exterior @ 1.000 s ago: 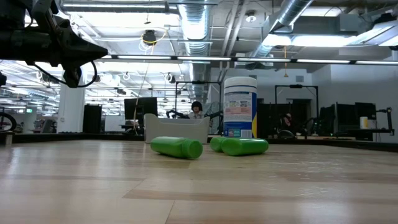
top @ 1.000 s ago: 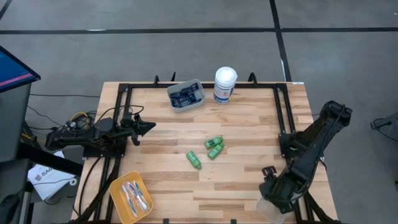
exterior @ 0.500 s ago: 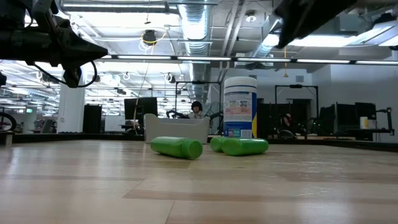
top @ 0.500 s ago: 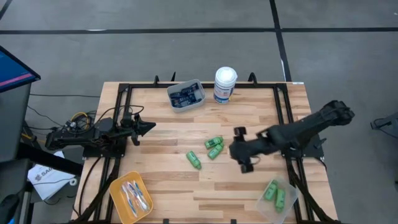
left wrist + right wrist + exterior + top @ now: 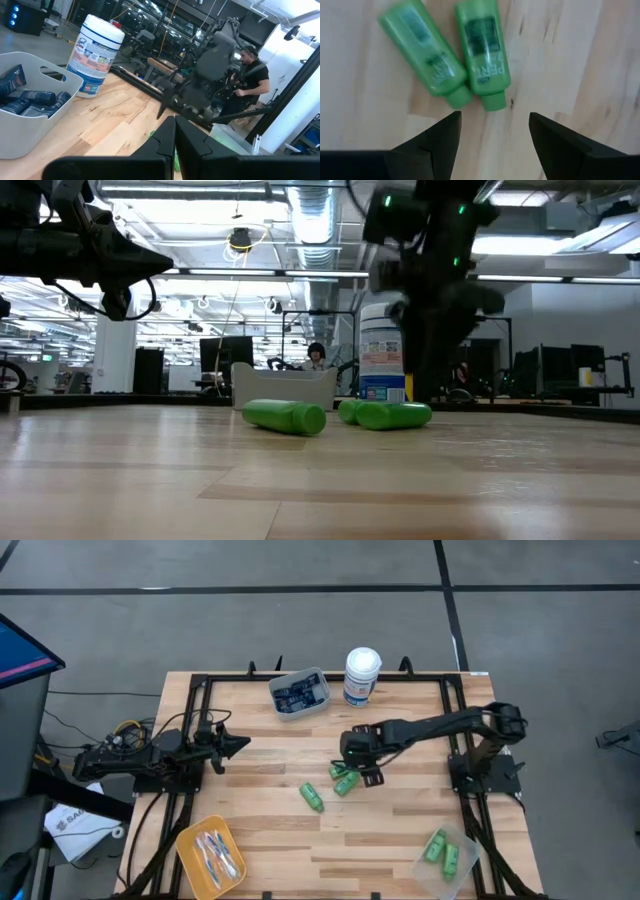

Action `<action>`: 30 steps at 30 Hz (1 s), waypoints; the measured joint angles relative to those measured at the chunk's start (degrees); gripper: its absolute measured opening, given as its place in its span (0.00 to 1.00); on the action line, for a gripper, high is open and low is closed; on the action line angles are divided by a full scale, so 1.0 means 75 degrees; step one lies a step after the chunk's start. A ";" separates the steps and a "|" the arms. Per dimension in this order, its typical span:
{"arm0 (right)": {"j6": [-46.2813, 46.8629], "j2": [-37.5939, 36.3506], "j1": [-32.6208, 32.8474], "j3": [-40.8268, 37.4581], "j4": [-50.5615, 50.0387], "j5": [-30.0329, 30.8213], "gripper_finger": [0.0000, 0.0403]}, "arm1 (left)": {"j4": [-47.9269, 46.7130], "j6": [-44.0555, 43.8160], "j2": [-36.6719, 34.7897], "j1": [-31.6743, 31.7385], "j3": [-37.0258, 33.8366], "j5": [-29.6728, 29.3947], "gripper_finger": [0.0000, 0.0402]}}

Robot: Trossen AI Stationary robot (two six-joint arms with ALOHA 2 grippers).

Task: Pick & Place Travel size toiletries
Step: Put the green shampoo into the transparent bin

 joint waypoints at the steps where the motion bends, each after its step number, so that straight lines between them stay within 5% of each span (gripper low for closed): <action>1: -0.0150 0.0131 -0.0057 -0.0008 -0.0008 -0.0019 0.56 | 0.0001 0.0000 0.0000 0.0001 0.0000 -0.0004 0.00; 19: -0.0716 0.1418 -0.0104 0.0315 0.0755 -0.0167 0.48 | 0.0002 0.0000 0.0000 0.0002 0.0000 -0.0004 0.00; 30: -0.0629 0.1403 -0.0279 0.0327 0.0767 -0.0541 0.27 | 0.0002 0.0000 0.0000 0.0001 0.0000 -0.0004 0.00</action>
